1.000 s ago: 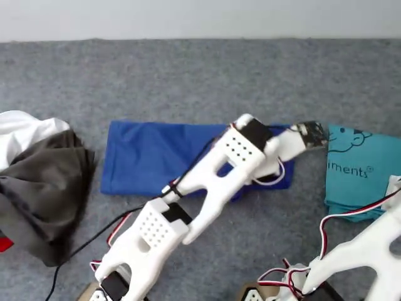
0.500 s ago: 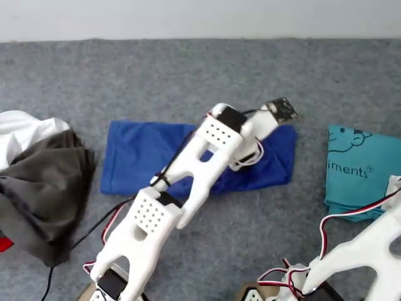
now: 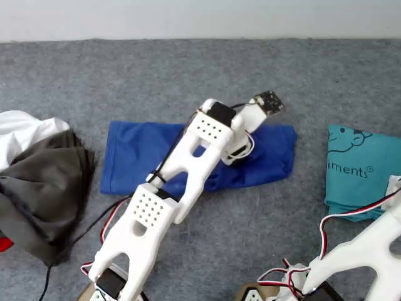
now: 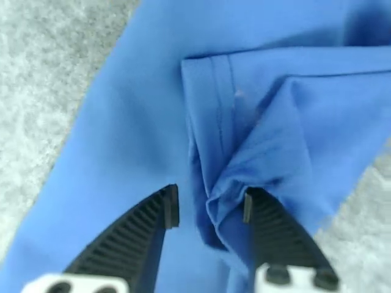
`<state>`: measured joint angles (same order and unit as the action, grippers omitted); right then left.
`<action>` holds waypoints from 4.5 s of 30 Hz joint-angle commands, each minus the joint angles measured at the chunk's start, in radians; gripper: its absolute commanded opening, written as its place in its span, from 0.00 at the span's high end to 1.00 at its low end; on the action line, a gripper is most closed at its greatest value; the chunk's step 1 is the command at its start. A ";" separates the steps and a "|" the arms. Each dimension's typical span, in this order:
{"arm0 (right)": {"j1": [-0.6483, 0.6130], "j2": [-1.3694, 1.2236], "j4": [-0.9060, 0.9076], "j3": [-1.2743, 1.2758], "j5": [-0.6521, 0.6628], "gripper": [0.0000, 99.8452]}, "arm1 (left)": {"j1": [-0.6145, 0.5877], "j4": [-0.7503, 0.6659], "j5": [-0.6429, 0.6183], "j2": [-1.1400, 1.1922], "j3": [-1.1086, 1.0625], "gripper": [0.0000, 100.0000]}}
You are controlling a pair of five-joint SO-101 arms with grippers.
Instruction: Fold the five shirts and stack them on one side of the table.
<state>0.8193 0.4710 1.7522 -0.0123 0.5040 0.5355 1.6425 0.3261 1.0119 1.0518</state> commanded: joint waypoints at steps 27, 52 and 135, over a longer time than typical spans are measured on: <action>0.004 0.022 0.038 -0.040 0.006 0.99 | -0.011 0.109 -0.006 -0.301 -0.242 0.82; 0.004 0.021 0.038 -0.040 0.006 0.99 | 0.239 0.101 -0.014 -0.316 -0.355 0.86; -0.171 0.027 0.030 0.103 0.005 0.99 | 0.032 0.112 -0.104 -0.207 -0.274 0.86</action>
<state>0.6521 0.4710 1.7538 0.0936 0.5040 0.5892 1.7315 0.2279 0.8355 0.7250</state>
